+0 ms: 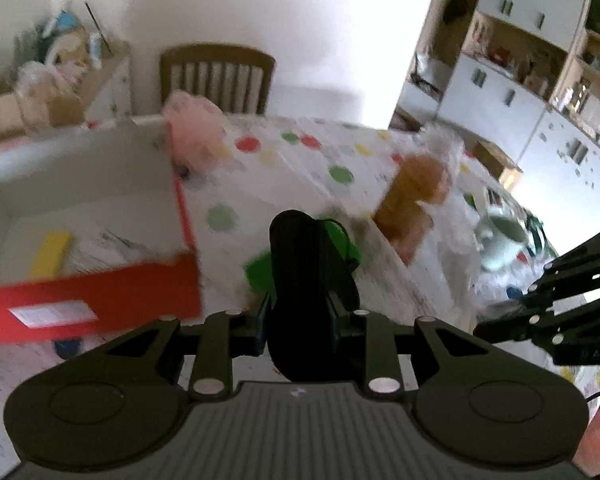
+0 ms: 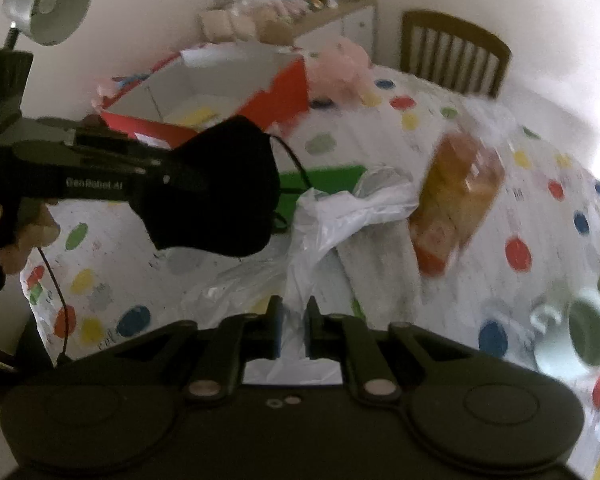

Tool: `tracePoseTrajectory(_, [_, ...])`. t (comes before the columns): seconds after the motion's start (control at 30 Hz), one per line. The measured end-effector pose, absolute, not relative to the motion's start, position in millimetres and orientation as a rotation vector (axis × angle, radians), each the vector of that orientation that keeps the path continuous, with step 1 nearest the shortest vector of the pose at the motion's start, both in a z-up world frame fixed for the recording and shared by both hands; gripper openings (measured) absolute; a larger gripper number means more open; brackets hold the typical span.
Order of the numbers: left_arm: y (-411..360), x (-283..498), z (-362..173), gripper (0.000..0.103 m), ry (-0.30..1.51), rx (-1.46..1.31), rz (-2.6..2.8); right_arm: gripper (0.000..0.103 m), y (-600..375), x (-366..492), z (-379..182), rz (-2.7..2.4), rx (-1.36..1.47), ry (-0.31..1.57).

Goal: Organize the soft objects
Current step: 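Carry the black bag and plastic bag into the shoebox and open both grippers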

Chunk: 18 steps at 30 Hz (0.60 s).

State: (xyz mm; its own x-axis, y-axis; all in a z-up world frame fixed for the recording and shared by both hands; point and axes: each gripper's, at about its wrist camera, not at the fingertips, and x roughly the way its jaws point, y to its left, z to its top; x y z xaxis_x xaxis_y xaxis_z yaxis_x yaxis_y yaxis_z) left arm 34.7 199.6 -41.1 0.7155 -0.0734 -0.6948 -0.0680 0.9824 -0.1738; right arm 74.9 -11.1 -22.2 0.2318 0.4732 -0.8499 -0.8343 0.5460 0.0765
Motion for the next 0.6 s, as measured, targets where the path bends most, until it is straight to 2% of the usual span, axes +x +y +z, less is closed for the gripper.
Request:
tracePoseTrajectory(0.33, [253, 29, 9, 0.028, 0.645, -0.155, 0.126, 0.010, 51, 86, 16, 1.036, -0.475, 0.870])
tracePoseTrajectory(0.6, [296, 36, 22, 0.028, 0.607, -0.102, 0.238, 0.010, 110, 107, 27, 1.071, -0.485, 0.831])
